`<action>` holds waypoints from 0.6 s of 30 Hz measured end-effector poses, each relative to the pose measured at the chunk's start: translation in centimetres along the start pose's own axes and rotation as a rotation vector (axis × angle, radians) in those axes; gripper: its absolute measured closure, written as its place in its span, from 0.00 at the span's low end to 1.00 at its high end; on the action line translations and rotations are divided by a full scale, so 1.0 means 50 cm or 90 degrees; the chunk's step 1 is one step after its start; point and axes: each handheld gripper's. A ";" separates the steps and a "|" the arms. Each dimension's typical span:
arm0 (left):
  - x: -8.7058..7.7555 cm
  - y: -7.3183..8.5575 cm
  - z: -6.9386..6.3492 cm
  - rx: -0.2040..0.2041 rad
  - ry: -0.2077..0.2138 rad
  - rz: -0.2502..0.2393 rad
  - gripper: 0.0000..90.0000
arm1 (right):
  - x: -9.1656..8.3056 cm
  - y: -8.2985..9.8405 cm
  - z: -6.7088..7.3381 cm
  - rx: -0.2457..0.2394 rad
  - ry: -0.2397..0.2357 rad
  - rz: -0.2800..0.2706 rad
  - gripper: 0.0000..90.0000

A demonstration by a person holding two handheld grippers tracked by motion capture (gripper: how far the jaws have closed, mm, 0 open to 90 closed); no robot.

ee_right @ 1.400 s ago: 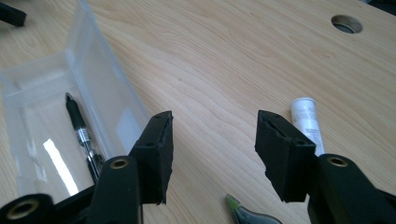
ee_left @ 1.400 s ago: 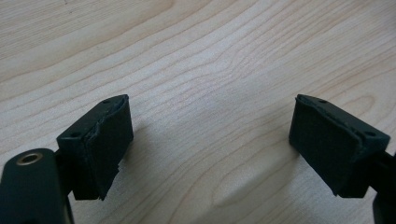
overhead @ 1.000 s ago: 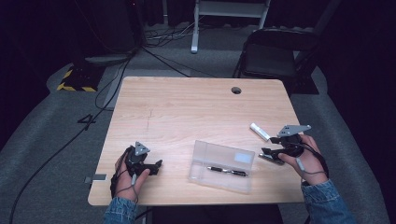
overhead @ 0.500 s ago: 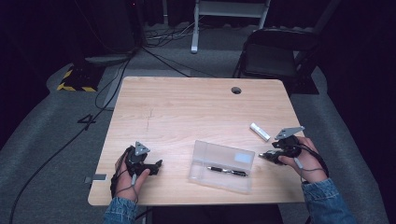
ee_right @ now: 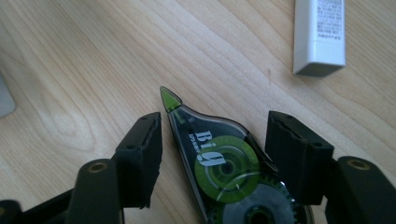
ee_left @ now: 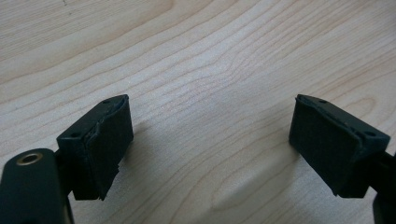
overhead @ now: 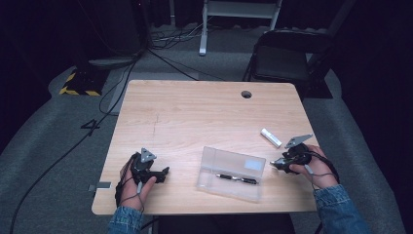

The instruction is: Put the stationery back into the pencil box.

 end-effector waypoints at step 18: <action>0.000 0.000 0.000 0.000 0.001 -0.001 0.16 | -0.007 0.008 -0.004 0.059 0.010 0.032 0.57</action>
Point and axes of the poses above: each handheld gripper's, and its own axes: x roughly forward along the jaws, y roughly out of its underside, z roughly to its left, and after that the axes turned 10 degrees about -x, right-handed
